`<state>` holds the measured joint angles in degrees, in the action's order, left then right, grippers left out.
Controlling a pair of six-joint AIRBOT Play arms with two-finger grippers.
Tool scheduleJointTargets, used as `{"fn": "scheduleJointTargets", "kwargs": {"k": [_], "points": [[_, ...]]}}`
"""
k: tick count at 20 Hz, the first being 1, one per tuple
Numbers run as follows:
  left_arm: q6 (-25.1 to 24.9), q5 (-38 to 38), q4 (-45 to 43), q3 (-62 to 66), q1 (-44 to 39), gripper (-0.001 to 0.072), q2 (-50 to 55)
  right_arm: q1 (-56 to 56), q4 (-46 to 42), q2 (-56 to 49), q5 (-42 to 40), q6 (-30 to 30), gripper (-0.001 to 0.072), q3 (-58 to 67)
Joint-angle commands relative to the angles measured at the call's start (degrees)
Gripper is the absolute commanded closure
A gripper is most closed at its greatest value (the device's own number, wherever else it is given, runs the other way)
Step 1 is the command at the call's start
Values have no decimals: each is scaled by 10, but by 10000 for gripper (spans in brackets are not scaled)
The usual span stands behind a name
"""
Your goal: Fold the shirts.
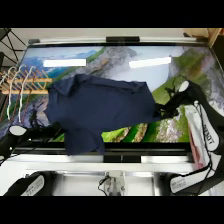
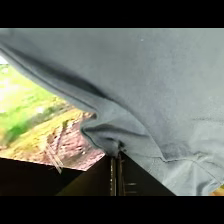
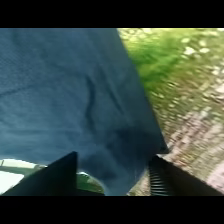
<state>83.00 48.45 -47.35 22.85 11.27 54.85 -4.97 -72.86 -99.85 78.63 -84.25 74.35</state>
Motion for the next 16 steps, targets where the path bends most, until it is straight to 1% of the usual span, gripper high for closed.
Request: {"fn": "scheduleJointTargets", "kwargs": {"k": [1, 2, 3, 4, 5, 7, 9, 11, 12, 13, 15, 16], "points": [[-1, 2, -1, 4, 3, 676, -7, 47, -6, -10, -39, -10, 399, -2], [-5, 2, -1, 12, 5, 676, -6, 58, -5, -10, -40, -10, 529, -2], [-11, 3, -2, 23, 7, 676, -6, 66, -5, -10, -37, -10, 635, -1], [-23, 14, -2, 44, 13, 677, -6, 73, -5, -6, -26, -5, 635, 2], [-47, 33, -2, 74, 23, 677, -7, 77, -9, 3, -17, 2, 635, 8], [-97, 99, -2, 177, 47, 679, -9, 75, -12, 47, -12, 15, 636, 37], [-132, 158, -2, 333, 68, 679, -23, 64, -11, 118, -14, 33, 635, 97], [-144, 171, -2, 532, 80, 678, -44, 50, -12, 205, -29, 67, 636, 188], [-143, 167, -2, 647, 82, 678, -52, 44, -12, 254, -51, 84, 635, 238], [-137, 162, -2, 761, 81, 678, -55, 39, -15, 305, -88, 88, 635, 282], [-116, 157, -2, 938, 77, 678, -55, 38, -21, 403, -191, 87, 635, 322], [-116, 155, -2, 1006, 77, 678, -55, 42, -21, 455, -250, 91, 635, 325]]}}
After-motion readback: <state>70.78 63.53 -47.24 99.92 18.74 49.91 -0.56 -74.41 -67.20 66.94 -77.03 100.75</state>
